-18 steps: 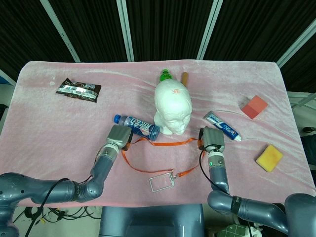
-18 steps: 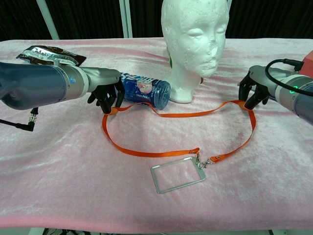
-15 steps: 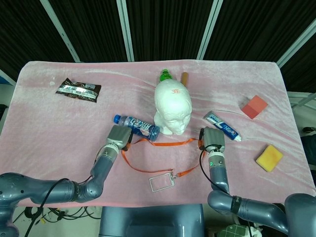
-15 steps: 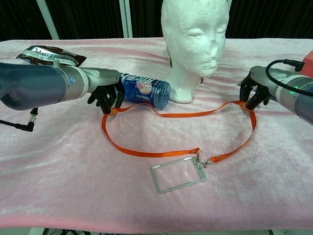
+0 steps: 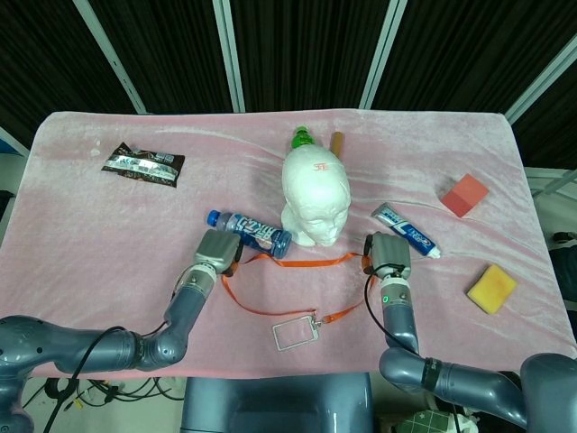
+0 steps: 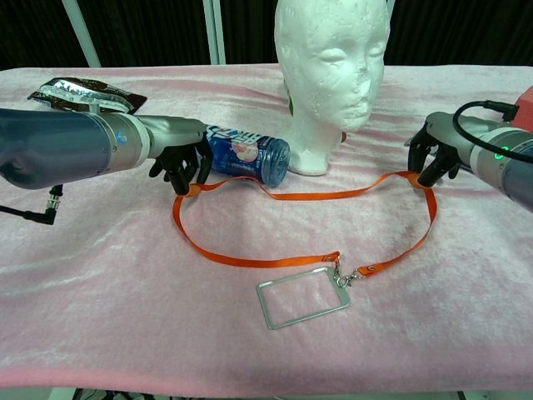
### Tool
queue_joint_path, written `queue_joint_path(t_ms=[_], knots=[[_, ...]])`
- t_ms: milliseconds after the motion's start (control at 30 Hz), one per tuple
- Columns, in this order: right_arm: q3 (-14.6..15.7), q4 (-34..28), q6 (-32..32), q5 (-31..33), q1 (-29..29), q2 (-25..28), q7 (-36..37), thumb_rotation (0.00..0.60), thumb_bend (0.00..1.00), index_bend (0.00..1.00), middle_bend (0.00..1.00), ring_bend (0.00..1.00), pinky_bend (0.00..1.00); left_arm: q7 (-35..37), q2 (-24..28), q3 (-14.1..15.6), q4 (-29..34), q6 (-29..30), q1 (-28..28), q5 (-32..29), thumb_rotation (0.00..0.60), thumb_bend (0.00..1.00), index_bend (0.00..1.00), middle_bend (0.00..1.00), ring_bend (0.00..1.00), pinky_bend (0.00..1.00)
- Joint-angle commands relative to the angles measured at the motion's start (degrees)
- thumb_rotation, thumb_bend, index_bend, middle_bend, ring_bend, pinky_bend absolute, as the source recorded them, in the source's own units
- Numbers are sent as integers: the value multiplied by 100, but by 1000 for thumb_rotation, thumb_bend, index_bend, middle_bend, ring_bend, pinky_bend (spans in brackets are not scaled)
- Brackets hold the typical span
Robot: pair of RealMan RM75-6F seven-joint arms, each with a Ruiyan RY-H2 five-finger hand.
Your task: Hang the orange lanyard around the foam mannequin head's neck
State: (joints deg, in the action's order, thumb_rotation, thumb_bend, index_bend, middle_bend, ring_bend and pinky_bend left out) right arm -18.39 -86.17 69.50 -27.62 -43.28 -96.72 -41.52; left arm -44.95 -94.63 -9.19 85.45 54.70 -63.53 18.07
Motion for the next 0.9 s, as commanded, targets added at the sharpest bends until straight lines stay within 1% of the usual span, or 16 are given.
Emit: queue_joint_path(t_ms=[33,367,467,600,900], knots=[[-8,-16,11,3,-4,6,-6,600,592,919,394,454,432,0,11,-2,10,9,-2,-14,600,468,622,698,653,695],[-21,-106,33,-45,17,48,56,600,596,919,394,454,432,78,39,-10,120,89,27,132,600,468,626,701,653,696],[-47,-260,78,-138,77,160,164,600,596,919,394,454,432,350,181,-60,382,121,157,445,600,468,633,705,653,695],[-78,-511,117,-257,163,356,300,600,595,919,394,454,432,633,404,-9,733,231,358,948,600,468,634,706,653,695],[-89,-989,257,-475,333,692,514,600,596,925,393,454,432,910,711,65,1140,362,587,1454,600,467,634,706,653,696]])
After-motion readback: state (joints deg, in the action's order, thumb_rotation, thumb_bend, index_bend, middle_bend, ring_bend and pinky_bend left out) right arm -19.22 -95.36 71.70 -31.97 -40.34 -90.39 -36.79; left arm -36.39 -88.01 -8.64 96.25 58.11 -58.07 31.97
